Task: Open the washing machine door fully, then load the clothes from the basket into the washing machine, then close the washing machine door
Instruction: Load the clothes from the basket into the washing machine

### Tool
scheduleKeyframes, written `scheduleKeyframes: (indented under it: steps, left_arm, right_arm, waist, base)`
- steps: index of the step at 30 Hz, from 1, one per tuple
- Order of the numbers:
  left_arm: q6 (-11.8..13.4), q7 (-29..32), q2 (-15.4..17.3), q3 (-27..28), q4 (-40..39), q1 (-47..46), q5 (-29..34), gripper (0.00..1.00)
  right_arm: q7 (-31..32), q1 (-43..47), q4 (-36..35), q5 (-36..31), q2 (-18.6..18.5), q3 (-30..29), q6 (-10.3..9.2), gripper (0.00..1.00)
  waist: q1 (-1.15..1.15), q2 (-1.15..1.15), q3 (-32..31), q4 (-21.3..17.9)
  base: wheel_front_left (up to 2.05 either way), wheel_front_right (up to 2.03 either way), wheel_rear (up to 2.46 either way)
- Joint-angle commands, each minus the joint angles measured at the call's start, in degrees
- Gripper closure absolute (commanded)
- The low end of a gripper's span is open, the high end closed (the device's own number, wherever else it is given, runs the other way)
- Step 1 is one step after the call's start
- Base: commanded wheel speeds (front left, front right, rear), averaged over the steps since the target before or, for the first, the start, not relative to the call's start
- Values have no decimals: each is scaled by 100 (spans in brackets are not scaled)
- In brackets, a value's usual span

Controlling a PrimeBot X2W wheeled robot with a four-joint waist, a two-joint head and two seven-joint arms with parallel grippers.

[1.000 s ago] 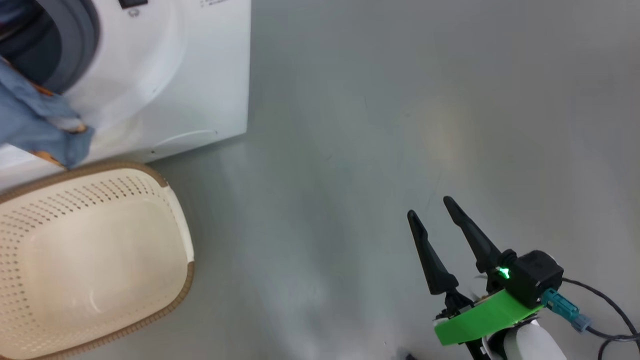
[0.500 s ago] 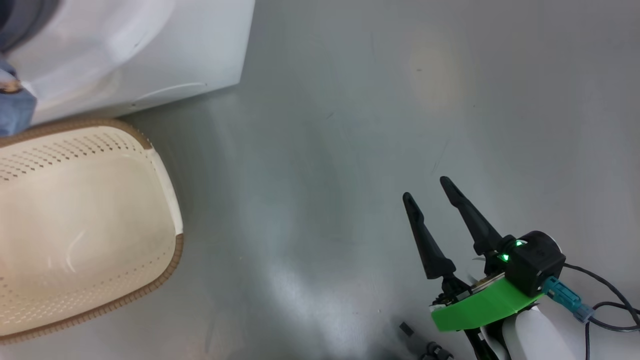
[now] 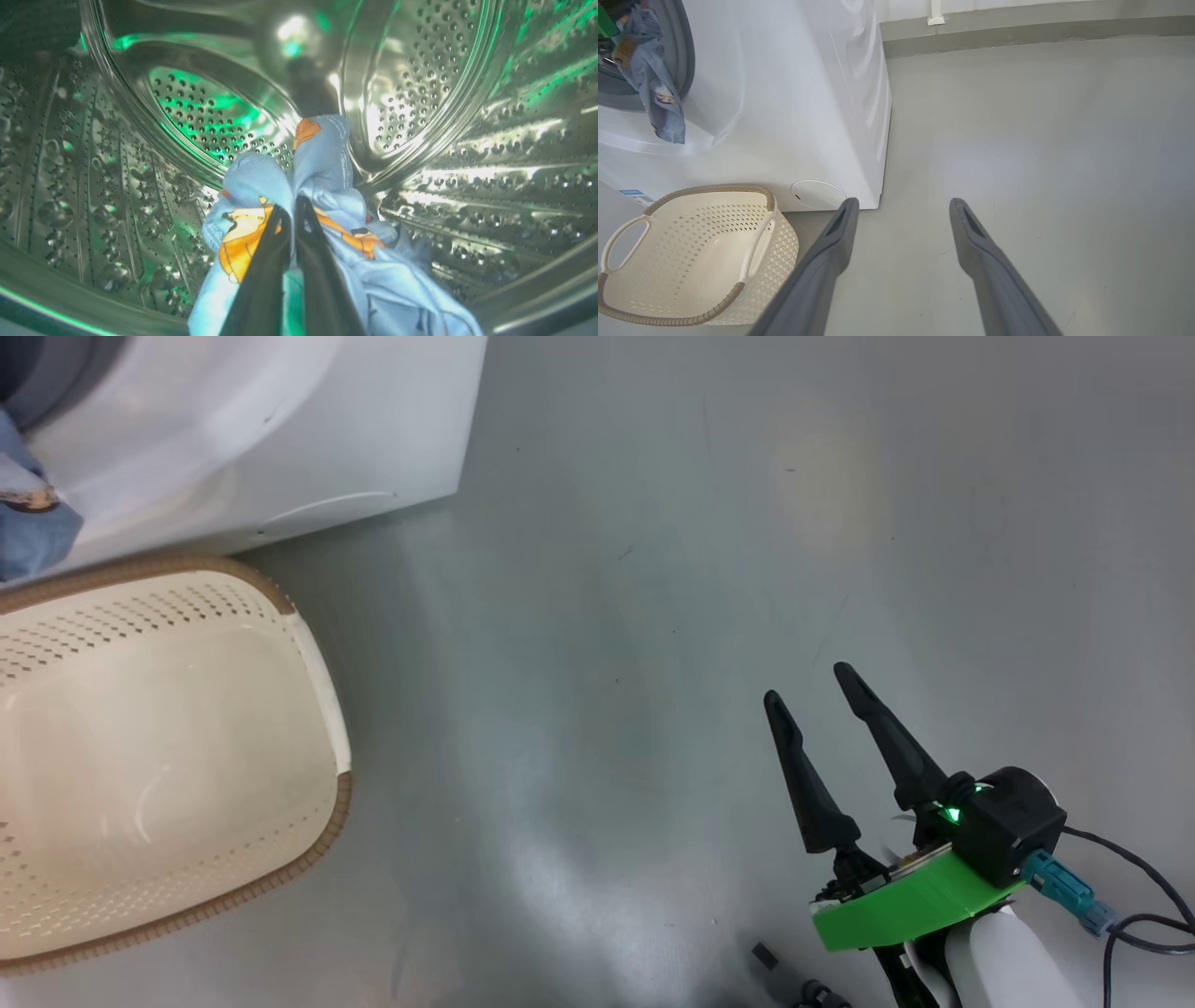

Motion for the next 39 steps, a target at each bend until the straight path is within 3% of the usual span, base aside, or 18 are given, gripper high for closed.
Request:
scheduleKeyframes:
  steps: [1, 12, 23, 33, 39]
  left_arm:
    - [74, -30, 227, 54, 14, -108, 29, 0]
    - [187, -30, 8, -19, 586, -150, -87, 0]
    - [116, -30, -272, -93, 760, 0, -240, 0]
    - [1, -30, -584, -237, 532, 508, -327, 0]
    - [-150, -30, -828, -288, -4, 1099, -453, 0]
  right_arm:
    - [-27, 67, -99, 6, -14, 104, 16, 0]
    - [-27, 48, -61, 2, -14, 75, 16, 0]
    - [-27, 4, 13, 13, -14, 76, 16, 0]
    - [-27, -139, 72, -70, -50, 9, 16, 0]
    - [-27, -284, 73, -103, -148, -85, 16, 0]
  waist:
    - [0, 0, -44, 27]
    - [0, 0, -238, 229]
    - [0, 0, -396, 420]
    - [0, 0, -514, 713]
    - [0, 0, -602, 969]
  base:
    - [0, 0, 0]
    - [0, 0, 0]
    - [0, 0, 0]
    - [0, 0, 0]
    - [0, 0, 0]
